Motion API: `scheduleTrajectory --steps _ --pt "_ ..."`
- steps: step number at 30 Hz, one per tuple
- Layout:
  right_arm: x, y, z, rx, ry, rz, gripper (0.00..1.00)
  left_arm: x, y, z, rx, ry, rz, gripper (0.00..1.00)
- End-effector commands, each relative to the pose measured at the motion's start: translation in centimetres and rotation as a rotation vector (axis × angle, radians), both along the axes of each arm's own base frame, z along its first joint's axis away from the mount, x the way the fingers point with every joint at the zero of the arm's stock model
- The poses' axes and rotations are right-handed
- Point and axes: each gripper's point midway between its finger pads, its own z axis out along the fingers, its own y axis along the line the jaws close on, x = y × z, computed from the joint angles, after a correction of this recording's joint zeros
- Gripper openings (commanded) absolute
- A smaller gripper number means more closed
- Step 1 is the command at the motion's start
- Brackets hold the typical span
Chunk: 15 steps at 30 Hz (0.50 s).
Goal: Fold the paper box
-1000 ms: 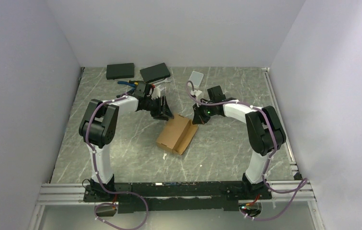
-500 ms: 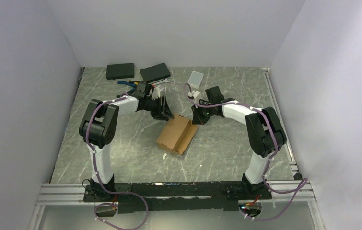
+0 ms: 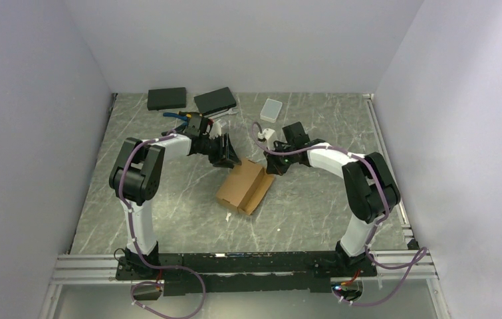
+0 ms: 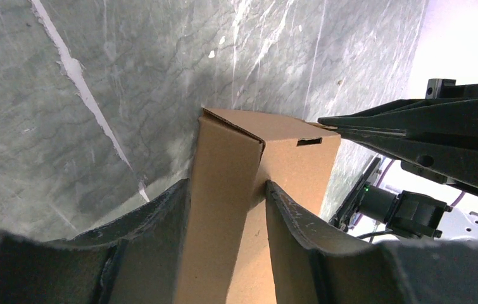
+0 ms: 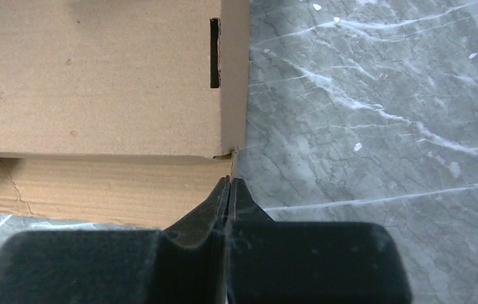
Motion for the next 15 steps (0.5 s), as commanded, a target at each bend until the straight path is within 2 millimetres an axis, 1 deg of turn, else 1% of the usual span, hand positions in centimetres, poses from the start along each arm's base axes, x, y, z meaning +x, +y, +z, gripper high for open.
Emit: scheduleTrajectory --steps 1,5,15 --pt "0.62 0.86 2.47 0.031 -0.111 0.037 0.0 -0.87 1.51 -2.15 0.078 0.049 0.036 0.51" --pt "0.31 1.04 2.48 0.026 -0.123 0.05 0.0 -0.87 1.73 -2.23 0.081 0.057 0.046 0.5" --pt "-0.16 0.53 2.12 0.007 -0.146 0.071 0.0 -1.05 2.25 -3.01 0.082 0.077 0.06 0.5"
